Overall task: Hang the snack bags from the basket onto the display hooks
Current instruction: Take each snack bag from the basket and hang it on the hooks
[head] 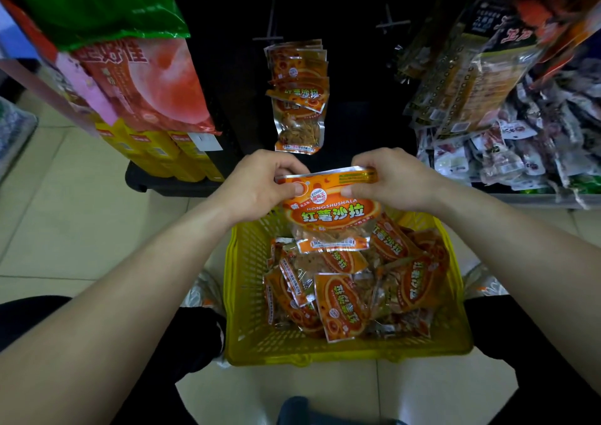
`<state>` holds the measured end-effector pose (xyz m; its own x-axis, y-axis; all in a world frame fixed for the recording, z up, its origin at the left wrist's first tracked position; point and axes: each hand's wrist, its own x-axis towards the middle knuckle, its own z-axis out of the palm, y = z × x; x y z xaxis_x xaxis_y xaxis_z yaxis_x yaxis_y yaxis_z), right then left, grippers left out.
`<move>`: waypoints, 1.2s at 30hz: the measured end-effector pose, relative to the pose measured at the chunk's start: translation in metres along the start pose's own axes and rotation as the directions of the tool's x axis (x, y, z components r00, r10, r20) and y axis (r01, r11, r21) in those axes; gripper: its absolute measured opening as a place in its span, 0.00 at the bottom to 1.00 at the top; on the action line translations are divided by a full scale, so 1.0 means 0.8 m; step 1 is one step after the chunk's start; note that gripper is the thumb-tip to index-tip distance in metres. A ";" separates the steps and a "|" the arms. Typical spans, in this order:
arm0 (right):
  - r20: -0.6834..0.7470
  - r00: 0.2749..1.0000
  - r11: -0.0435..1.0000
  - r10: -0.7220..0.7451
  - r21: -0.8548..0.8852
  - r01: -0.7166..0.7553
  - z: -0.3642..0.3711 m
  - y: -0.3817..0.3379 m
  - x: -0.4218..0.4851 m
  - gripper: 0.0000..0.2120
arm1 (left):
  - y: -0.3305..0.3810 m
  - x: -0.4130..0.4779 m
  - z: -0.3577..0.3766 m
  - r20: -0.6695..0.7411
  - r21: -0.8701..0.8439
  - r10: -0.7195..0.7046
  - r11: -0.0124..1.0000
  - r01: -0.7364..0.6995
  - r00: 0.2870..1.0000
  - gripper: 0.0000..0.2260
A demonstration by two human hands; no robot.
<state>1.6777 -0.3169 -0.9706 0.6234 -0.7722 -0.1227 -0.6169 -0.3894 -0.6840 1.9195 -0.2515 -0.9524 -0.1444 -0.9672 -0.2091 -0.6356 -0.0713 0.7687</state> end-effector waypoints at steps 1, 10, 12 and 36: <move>-0.010 1.000 1.000 0.006 0.004 -0.006 -0.001 0.000 0.000 0.15 | 0.001 0.000 0.000 0.005 -0.007 -0.002 1.000 0.002 1.000 0.08; 0.022 0.999 0.997 0.027 -0.069 -0.025 -0.002 -0.006 0.002 0.17 | 0.001 0.000 0.003 0.011 0.022 -0.008 1.000 0.007 1.000 0.09; 0.033 0.999 0.995 0.035 -0.098 -0.032 -0.002 -0.006 0.001 0.17 | 0.000 0.000 0.005 0.022 0.019 -0.007 1.000 0.007 1.000 0.09; -0.059 0.998 0.839 -0.001 -0.543 -0.032 -0.009 -0.048 0.017 0.04 | -0.011 0.008 -0.005 -0.164 0.118 0.021 0.993 -0.001 0.986 0.13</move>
<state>1.7064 -0.3162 -0.9405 0.5942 -0.8004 -0.0794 -0.7983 -0.5749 -0.1796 1.9273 -0.2578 -0.9582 -0.0313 -0.9954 -0.0910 -0.7208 -0.0406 0.6920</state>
